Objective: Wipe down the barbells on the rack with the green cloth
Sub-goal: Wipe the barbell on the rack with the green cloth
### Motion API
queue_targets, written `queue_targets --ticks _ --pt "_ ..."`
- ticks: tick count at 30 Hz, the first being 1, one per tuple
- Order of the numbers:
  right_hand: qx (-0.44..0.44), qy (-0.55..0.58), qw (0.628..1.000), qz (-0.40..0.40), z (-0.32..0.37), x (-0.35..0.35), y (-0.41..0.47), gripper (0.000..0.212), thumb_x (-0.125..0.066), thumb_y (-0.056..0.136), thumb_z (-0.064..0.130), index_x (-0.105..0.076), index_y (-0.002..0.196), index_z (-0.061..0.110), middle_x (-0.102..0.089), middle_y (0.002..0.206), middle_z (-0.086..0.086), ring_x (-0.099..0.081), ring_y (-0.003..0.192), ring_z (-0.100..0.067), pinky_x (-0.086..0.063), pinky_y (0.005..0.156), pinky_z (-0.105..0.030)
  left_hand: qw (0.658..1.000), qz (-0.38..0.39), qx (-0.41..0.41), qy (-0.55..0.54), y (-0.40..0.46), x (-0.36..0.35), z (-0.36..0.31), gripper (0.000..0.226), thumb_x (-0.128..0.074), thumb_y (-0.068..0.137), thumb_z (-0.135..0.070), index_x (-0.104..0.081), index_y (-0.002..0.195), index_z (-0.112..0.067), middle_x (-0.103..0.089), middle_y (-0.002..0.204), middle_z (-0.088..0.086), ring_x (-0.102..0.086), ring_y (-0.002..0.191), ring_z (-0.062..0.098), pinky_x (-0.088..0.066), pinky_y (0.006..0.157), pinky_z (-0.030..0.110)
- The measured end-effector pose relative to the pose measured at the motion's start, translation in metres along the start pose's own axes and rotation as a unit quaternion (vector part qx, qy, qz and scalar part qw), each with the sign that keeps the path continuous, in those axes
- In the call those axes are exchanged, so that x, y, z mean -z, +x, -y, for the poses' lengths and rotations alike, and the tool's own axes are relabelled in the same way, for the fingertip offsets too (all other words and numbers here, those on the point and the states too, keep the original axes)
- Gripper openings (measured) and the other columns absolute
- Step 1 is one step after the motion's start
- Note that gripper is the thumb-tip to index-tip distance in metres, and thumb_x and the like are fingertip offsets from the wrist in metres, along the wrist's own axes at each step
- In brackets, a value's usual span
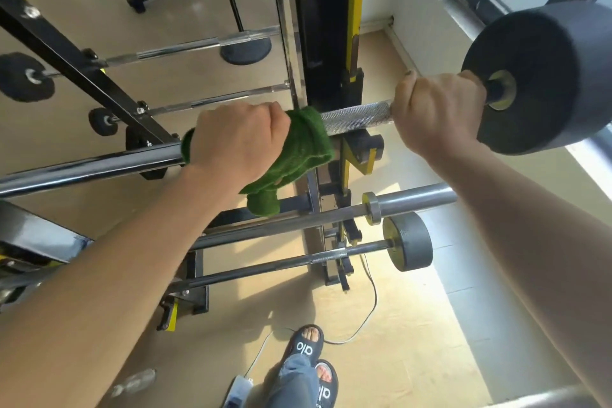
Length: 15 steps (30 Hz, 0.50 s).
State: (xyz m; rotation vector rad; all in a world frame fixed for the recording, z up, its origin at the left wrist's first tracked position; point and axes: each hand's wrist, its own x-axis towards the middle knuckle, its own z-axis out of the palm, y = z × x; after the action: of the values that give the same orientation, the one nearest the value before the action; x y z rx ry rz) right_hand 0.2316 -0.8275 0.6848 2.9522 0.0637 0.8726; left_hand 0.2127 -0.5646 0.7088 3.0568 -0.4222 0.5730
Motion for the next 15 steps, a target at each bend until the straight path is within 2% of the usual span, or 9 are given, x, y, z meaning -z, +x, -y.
queue_targets --ticks 3,6,9,12,15 --pt "-0.056 0.009 0.997 -0.050 0.006 0.002 0.002 0.048 -0.019 0.096 0.021 -0.041 0.054 0.015 -0.031 0.048 -0.006 -0.030 0.045 -0.023 -0.024 0.064 -0.036 0.998 0.007 0.055 0.015 -0.010 0.005 0.017 0.058 -0.025 0.105 -0.033 -0.046 0.056 -0.009 -0.028 0.045 -0.002 -0.025 0.040 0.010 -0.018 0.046 0.025" --pt "-0.085 0.013 0.992 -0.092 0.013 0.001 0.003 0.049 -0.033 0.097 0.019 -0.034 0.049 0.016 -0.027 0.045 -0.005 -0.028 0.042 -0.023 -0.030 0.062 -0.036 0.994 -0.008 0.096 0.047 -0.010 0.005 0.000 0.055 -0.023 0.105 -0.034 -0.036 0.054 -0.017 -0.028 0.047 -0.002 -0.026 0.041 0.015 -0.020 0.051 0.029" --pt "-0.096 0.016 0.989 -0.114 0.014 0.000 0.002 0.050 -0.035 0.097 0.019 -0.033 0.048 0.017 -0.026 0.044 -0.004 -0.025 0.042 -0.022 -0.025 0.063 -0.034 0.990 -0.028 0.127 0.048 -0.005 0.003 -0.020 0.053 -0.025 0.104 -0.033 -0.035 0.054 -0.019 -0.025 0.047 -0.002 -0.022 0.041 0.016 -0.015 0.049 0.029" --pt "-0.084 0.039 0.992 -0.088 0.015 0.001 0.002 0.049 -0.029 0.098 0.022 -0.038 0.050 0.016 -0.028 0.045 -0.004 -0.028 0.044 -0.023 -0.033 0.065 -0.035 0.989 -0.042 0.137 0.034 0.000 -0.003 -0.038 0.052 -0.027 0.105 -0.034 -0.046 0.060 -0.018 -0.033 0.049 0.000 -0.036 0.046 0.023 -0.026 0.054 0.033" --pt "-0.049 0.058 0.995 -0.071 0.014 0.010 -0.001 0.045 -0.025 0.093 0.017 -0.051 0.056 0.012 -0.020 0.043 -0.001 -0.026 0.041 -0.020 -0.042 0.064 -0.037 0.990 -0.043 0.135 0.015 0.010 -0.007 -0.070 0.054 -0.026 0.105 -0.037 -0.061 0.070 -0.017 -0.049 0.060 0.002 -0.047 0.056 0.024 -0.036 0.058 0.033"
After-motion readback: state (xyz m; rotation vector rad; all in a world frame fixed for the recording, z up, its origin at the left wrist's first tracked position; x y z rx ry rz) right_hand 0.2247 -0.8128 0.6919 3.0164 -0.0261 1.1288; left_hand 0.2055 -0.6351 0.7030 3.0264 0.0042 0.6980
